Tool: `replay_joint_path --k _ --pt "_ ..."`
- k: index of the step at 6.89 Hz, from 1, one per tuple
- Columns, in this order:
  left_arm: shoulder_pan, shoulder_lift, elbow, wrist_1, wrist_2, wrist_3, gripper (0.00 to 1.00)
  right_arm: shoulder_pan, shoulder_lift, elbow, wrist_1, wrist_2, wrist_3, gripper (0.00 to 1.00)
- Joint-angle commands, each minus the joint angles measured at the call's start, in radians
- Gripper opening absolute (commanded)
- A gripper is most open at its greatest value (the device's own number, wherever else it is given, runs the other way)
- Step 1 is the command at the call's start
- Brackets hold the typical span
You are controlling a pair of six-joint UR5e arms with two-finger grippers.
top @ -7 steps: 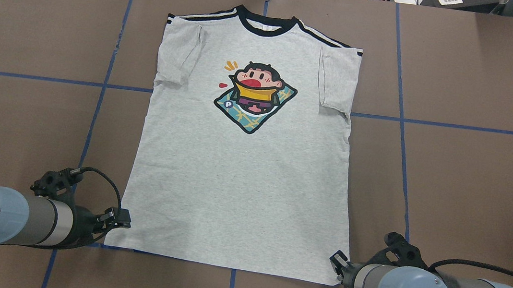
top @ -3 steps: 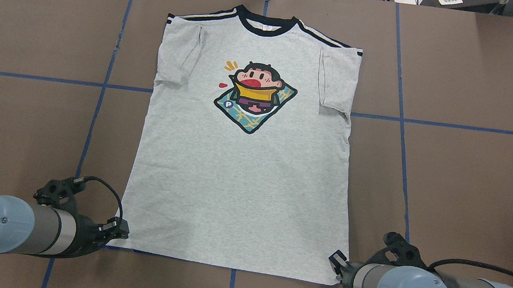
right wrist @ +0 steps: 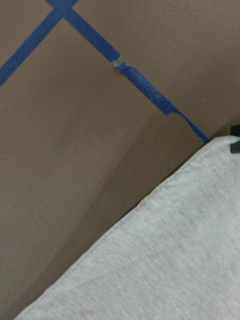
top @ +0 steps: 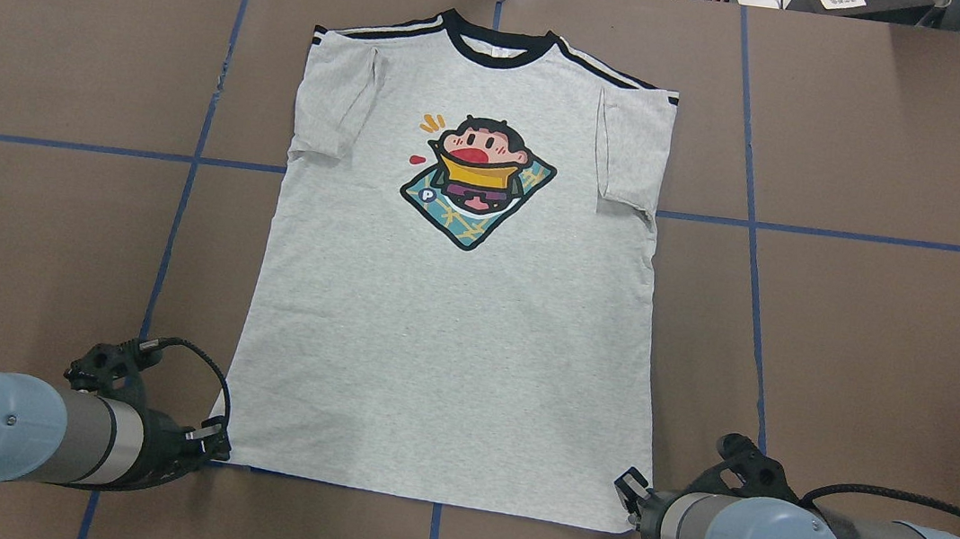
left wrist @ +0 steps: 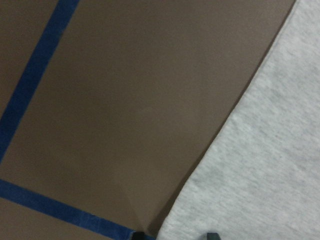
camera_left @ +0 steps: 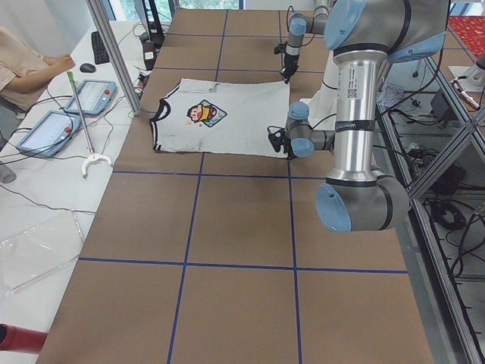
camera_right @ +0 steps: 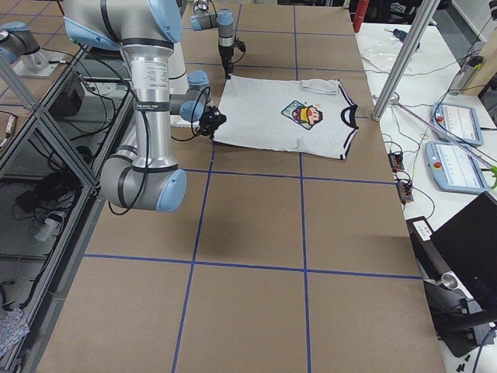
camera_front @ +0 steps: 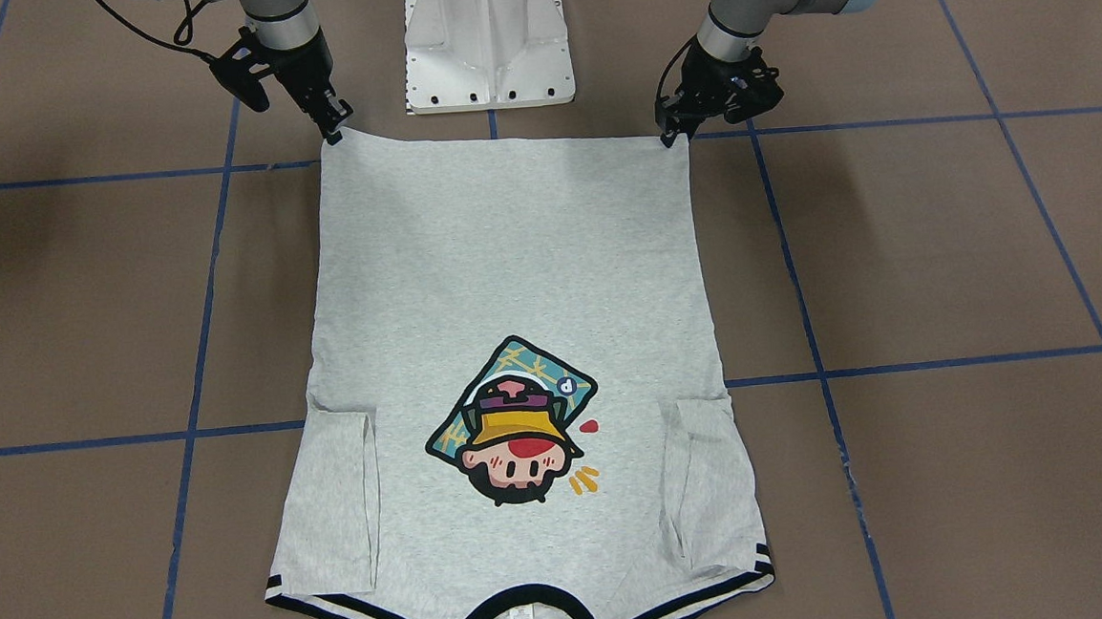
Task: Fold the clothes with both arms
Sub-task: 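Move the left gripper to the hem corner nearest it, both grippers at hem, then grasp both hem corners with the left and right grippers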
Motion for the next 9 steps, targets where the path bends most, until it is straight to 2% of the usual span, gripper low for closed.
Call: replay_joint_path --k 1,3,5,6,8,9 --pt "0.001 0.001 -0.006 0.000 0.000 0.002 0.00 -0.001 0.001 0.000 0.000 0.000 0.000 0.00" --pt "-0.002 0.003 -0.031 0.000 -0.004 0.007 0.00 0.001 0.001 0.002 0.000 0.000 0.000 0.00" --pt "0.005 0.047 -0.170 0.000 -0.009 0.005 0.00 0.007 -0.014 0.035 0.000 0.000 0.000 0.00" --pt "0.037 0.059 -0.208 0.014 -0.008 0.002 0.00 0.007 -0.016 0.041 0.000 0.000 0.000 0.00" --pt "0.094 0.061 -0.281 0.077 -0.006 -0.062 0.00 -0.013 -0.100 0.142 0.000 0.002 0.000 0.00" --pt "0.094 0.059 -0.330 0.139 -0.003 -0.065 0.00 -0.013 -0.102 0.153 0.000 0.000 0.000 0.00"
